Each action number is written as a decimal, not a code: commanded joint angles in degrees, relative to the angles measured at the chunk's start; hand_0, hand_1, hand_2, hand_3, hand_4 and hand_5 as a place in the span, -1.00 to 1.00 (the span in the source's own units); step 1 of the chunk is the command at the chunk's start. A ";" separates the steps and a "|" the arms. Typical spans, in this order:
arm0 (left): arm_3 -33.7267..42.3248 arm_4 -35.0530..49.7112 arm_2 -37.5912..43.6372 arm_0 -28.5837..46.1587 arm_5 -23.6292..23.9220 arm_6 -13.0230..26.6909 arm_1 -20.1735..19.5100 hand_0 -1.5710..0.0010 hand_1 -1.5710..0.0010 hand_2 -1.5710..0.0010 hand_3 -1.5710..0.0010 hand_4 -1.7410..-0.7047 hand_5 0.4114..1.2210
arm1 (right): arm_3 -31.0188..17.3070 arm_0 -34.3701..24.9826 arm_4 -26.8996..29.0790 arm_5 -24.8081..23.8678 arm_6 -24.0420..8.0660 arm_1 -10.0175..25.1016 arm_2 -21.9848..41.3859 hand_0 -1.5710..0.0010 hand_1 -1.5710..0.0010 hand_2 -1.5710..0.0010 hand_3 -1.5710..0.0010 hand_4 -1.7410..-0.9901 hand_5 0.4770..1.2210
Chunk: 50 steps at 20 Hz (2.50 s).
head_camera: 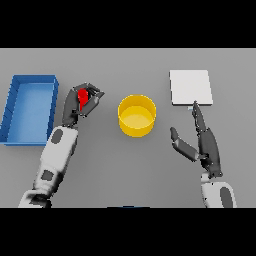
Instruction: Pick up the red beaker and tilt it to pour out 1 green nut into yellow bowl. Pick up the yellow bowl and place it on the metallic measuring scale.
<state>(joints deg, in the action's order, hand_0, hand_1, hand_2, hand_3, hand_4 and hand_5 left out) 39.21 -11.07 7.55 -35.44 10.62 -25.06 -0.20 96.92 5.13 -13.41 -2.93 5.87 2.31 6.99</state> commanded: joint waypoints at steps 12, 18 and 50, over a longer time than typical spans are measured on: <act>11.03 -6.11 -7.25 -0.86 -0.30 8.67 -5.06 -0.97 -0.97 -0.97 -0.96 -0.98 0.78 | -1.04 0.04 -2.60 -1.55 2.60 0.75 0.15 1.00 1.00 1.00 1.00 0.70 -0.52; 17.37 -16.63 -18.08 -2.09 -4.06 17.07 -9.70 -0.99 -0.99 -0.99 -0.98 -0.99 0.76 | -0.30 0.68 -2.87 -1.08 2.80 0.59 0.85 1.00 1.00 1.00 1.00 0.73 -0.49; -0.11 -56.41 -65.01 -33.17 -23.89 24.36 -11.10 -1.00 -1.00 -1.00 -1.00 -0.99 1.00 | -0.26 1.43 -1.62 0.41 3.40 -0.22 1.46 1.00 1.00 1.00 1.00 0.83 -0.41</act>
<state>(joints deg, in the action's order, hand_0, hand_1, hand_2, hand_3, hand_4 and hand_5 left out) 39.11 -67.39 -57.47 -68.60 -13.29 -0.71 -11.27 96.67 6.54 -15.03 -2.53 9.26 2.08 8.45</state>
